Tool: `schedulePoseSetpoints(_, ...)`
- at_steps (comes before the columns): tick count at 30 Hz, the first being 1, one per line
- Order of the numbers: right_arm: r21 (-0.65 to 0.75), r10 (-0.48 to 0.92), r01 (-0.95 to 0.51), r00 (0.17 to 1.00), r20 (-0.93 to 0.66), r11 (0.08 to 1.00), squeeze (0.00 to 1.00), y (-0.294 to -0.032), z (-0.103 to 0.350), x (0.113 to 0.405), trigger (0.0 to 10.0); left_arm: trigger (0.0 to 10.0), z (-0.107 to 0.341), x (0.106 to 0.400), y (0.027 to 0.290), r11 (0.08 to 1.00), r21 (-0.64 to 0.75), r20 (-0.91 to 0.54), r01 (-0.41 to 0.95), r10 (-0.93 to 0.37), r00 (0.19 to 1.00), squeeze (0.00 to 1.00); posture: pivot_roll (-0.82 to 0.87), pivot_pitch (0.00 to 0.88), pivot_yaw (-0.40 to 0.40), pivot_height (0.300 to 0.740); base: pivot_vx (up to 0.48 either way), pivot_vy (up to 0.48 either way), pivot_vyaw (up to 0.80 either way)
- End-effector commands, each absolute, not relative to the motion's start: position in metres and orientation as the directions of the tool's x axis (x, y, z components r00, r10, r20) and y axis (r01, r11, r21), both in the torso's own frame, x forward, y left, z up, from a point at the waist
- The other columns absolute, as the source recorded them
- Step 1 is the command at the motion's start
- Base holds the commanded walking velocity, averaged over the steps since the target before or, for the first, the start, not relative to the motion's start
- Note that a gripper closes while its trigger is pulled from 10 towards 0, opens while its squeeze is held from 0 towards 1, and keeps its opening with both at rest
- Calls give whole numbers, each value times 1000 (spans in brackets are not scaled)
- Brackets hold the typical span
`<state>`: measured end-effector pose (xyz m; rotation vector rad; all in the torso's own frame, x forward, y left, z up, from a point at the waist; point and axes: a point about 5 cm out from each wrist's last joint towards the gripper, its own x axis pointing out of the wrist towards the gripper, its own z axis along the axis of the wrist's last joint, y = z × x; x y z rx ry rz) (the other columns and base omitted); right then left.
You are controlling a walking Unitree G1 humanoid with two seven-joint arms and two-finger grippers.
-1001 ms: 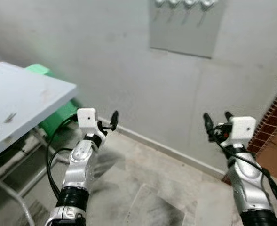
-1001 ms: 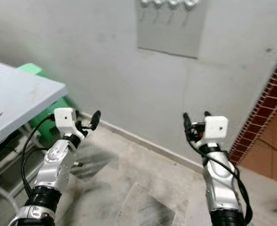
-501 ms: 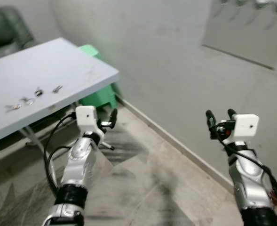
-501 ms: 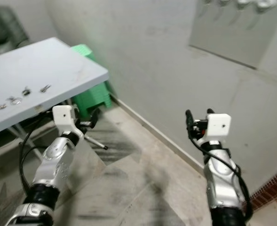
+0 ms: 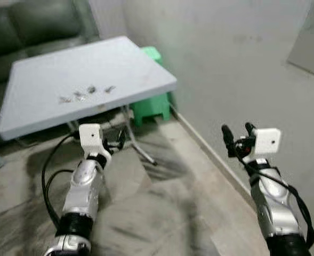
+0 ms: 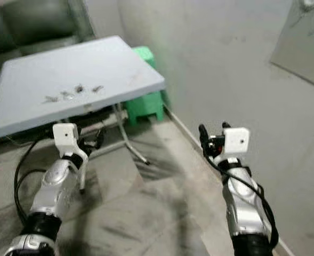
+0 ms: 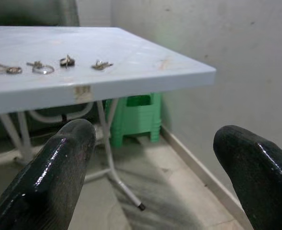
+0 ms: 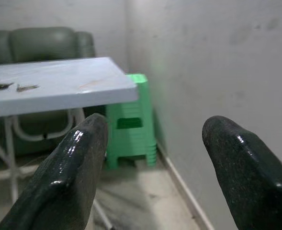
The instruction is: Hang keys on a hook
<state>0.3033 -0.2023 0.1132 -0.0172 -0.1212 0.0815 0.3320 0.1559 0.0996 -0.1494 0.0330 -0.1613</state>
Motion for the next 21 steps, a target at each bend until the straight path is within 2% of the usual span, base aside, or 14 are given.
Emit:
schedulePoseSetpoints(1, -12, 76, -75, 990, 122, 997, 0, -203, 115, 304, 10000, 10000, 105, 334, 156, 977, -132, -6, 165, -167, 986, 0, -72, 0, 28, 740, 0, 0, 794)
schedulePoseSetpoints(20, -5, 87, -87, 988, 126, 996, 0, -204, 116, 302, 10000, 10000, 105, 331, 157, 978, -121, 14, 168, -167, 986, 0, -70, 0, 19, 740, 0, 0, 794)
schedulePoseSetpoints(21, 0, 89, -90, 988, 130, 996, 0, -203, 116, 302, 10000, 10000, 105, 331, 157, 978, -122, 15, 168, -168, 986, 0, -69, 0, 19, 740, 0, 0, 0)
